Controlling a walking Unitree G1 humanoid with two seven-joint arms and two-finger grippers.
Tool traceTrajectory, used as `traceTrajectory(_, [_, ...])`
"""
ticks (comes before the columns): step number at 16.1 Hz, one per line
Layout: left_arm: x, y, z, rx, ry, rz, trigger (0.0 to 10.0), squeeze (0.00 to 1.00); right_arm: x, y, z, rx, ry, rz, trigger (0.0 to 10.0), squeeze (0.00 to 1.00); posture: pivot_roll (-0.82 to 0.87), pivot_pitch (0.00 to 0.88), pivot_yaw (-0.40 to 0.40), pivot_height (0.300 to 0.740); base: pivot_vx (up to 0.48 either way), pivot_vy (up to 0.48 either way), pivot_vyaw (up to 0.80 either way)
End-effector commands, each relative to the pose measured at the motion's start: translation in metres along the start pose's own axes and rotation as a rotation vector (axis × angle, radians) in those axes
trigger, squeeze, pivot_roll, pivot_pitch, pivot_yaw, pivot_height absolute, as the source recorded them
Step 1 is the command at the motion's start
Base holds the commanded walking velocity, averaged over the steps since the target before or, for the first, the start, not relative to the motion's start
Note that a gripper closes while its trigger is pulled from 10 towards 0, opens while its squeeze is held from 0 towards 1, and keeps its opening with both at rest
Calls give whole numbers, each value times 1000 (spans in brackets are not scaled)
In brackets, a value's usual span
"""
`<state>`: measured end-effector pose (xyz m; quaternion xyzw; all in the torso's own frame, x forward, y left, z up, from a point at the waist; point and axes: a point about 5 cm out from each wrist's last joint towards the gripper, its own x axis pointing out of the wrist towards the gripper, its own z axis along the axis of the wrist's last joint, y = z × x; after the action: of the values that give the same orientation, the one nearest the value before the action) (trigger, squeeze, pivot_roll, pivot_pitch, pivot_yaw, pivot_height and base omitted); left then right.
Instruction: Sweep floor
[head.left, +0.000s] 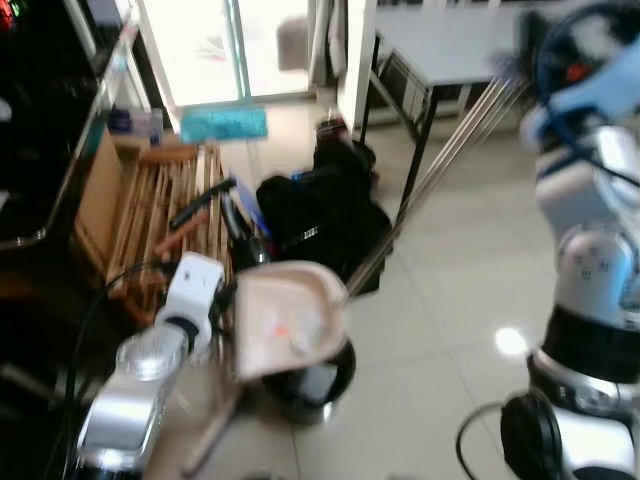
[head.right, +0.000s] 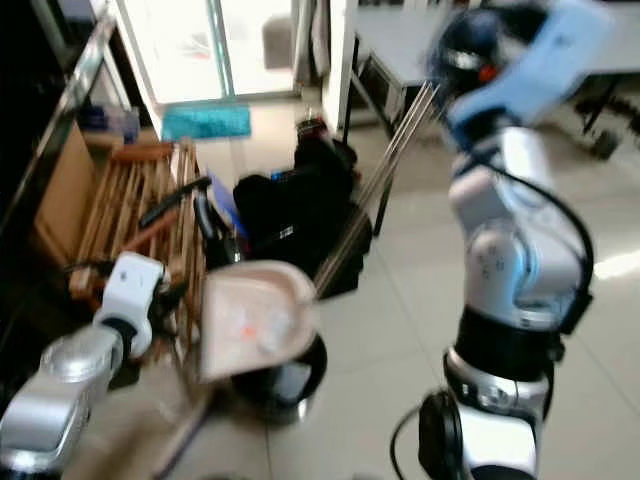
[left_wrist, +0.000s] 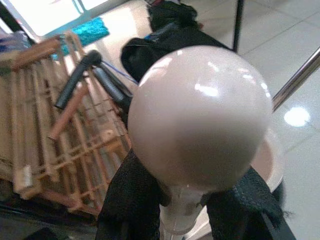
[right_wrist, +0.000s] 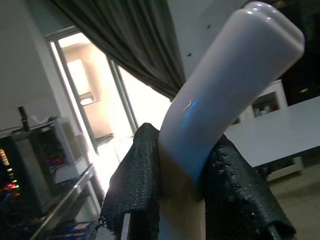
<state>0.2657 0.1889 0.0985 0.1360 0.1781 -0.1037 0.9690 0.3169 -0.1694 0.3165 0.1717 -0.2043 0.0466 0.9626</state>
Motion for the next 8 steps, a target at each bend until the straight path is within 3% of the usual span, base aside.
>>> traceTrajectory(1, [0, -1, 5, 15, -23, 4, 10000, 0, -1, -4, 13, -3, -61, -16, 10000, 0, -97, 49, 34, 740, 0, 0, 0])
traceTrajectory(8, [5, -4, 5, 23, -22, -4, 10000, 0, -2, -4, 14, -6, -73, -21, 10000, 0, -109, 42, 37, 740, 0, 0, 0])
